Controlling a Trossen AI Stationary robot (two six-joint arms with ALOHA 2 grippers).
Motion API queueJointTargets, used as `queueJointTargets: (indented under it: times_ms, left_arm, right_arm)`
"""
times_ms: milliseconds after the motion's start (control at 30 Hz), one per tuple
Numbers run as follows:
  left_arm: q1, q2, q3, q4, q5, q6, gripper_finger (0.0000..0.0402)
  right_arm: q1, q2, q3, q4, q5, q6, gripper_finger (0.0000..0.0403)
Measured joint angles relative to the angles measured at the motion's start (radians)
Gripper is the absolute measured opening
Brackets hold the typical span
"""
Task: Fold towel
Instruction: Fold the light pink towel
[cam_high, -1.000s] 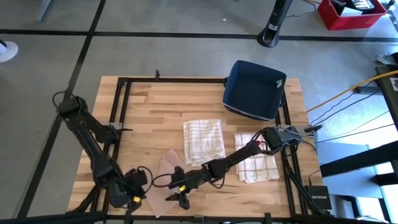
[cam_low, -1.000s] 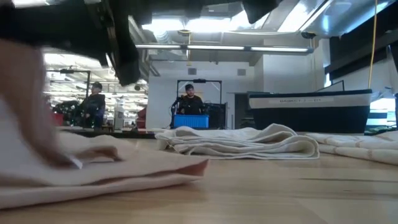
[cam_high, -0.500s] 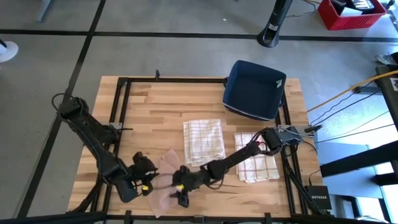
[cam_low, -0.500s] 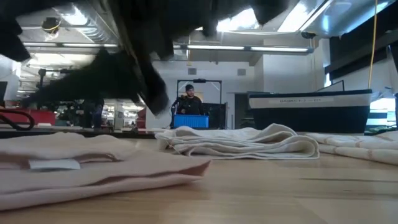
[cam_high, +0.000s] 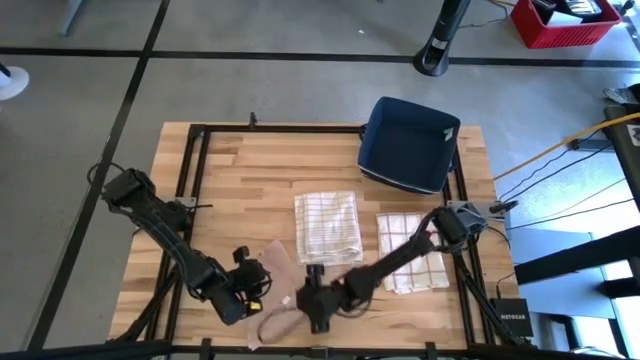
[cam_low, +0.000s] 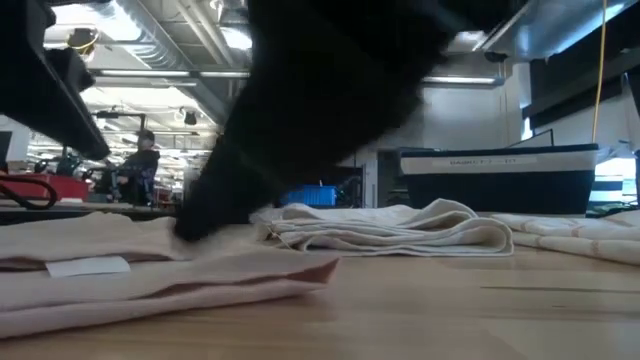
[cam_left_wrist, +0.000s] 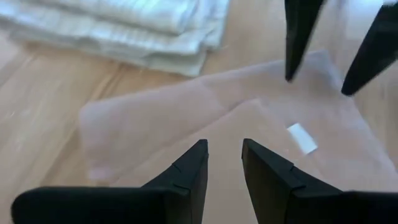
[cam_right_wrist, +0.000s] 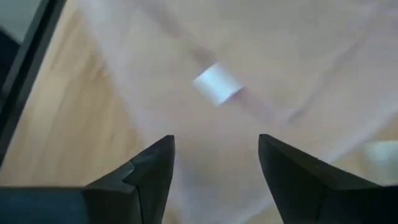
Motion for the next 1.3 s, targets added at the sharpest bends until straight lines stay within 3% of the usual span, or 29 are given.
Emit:
queueJointTargets:
  times_ms: [200,367,633,1100,1200,1300]
  left_arm:
    - [0.067,0.024,0.0,0.264,0.012,0.235,0.0093]
    - [0.121,0.098,0.0,0.38,0.154,0.376,0.0093]
    - [0.152,0.136,0.0,0.16,0.284,0.236,0.0093]
    - [0.05,-0.04,0.0,-0.203,0.549,-0.052,0.0093]
    - [0.037,-0.09,0.0,-0.203,0.533,-0.091,0.0093]
    - [0.045,-0.134,0.001,-0.083,0.363,-0.044,0.0093]
  right_arm:
    - [-0.003,0.016,-0.09,0.144,0.008,-0.018,0.0234]
    - [-0.019,0.012,-0.121,0.164,-0.01,0.013,0.0234]
    - [-0.024,0.01,-0.132,0.164,-0.06,0.033,0.0234]
    - [-0.024,0.014,-0.134,0.152,-0.074,0.028,0.0234]
    - [-0.024,0.014,-0.134,0.153,-0.075,0.028,0.0234]
    - [-0.024,0.014,-0.135,0.154,-0.075,0.028,0.0234]
